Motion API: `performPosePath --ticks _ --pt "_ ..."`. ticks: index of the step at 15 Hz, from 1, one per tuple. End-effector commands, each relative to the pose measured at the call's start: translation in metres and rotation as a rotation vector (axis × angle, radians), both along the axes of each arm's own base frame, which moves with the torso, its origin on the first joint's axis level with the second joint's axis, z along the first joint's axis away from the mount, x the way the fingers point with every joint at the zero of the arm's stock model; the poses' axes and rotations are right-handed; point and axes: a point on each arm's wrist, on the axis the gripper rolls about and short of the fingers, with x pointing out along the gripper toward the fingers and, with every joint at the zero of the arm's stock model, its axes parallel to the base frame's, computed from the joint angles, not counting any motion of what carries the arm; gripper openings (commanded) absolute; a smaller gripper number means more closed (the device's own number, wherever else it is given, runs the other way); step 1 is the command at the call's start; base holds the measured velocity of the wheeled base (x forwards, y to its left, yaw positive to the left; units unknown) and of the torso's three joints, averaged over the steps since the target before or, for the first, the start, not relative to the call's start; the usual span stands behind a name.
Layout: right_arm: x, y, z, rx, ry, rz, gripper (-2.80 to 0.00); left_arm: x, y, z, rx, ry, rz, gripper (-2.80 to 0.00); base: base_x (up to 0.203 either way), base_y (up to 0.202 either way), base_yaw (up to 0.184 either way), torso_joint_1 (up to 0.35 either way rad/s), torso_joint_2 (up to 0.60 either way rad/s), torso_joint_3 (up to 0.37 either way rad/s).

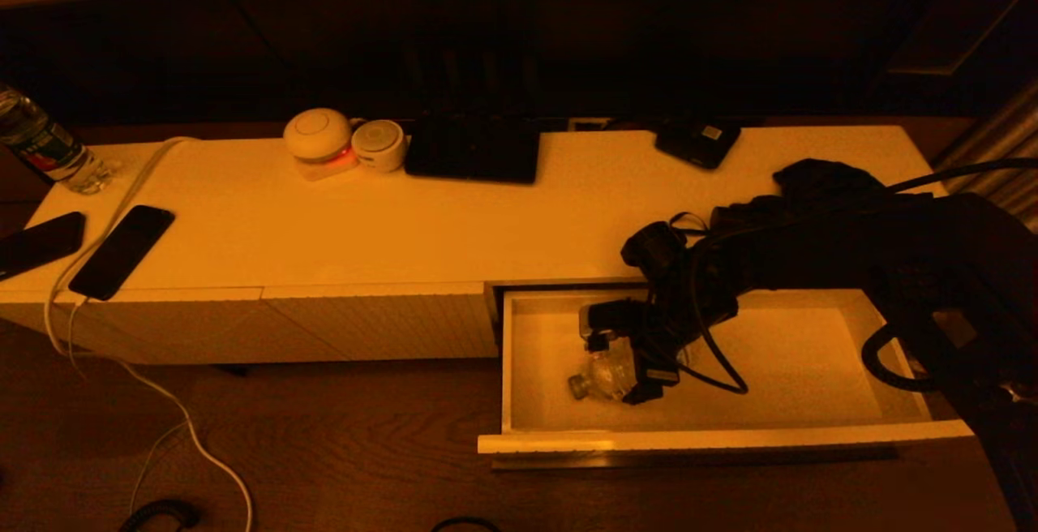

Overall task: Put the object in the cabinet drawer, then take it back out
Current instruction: Put the mineral water in the drawer

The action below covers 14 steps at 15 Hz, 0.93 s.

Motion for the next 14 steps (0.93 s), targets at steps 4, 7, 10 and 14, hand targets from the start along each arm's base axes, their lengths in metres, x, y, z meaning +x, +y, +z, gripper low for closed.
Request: performPosePath --ticks 4,7,10,14 --pt "0.0019 0.0012 -0.0033 -0.005 0.003 0.005 0.00 0.0000 0.0000 0.0000 0.000 0.000 0.000 -2.80 0.000 0.000 0.000 0.000 0.00 0.000" --pt "0.0031 0.0016 -0.0028 -0.005 -0.003 -0.001 0.00 0.0000 0.0000 0.0000 0.000 0.000 0.000 -2.80 0.000 0.000 0.000 0.000 0.00 0.000" --pt "0.0032 0.0017 -0.0035 -0.006 -0.001 -0.004 -2.80 0.0000 0.0000 0.0000 0.000 0.000 0.000 -2.80 0.000 0.000 0.000 0.000 0.00 0.000" --pt "0.0034 0.0010 -0.0018 -0.003 -0.004 -0.005 -2.80 0.0000 0.0000 0.0000 0.000 0.000 0.000 -2.80 0.000 0.000 0.000 0.000 0.00 0.000"
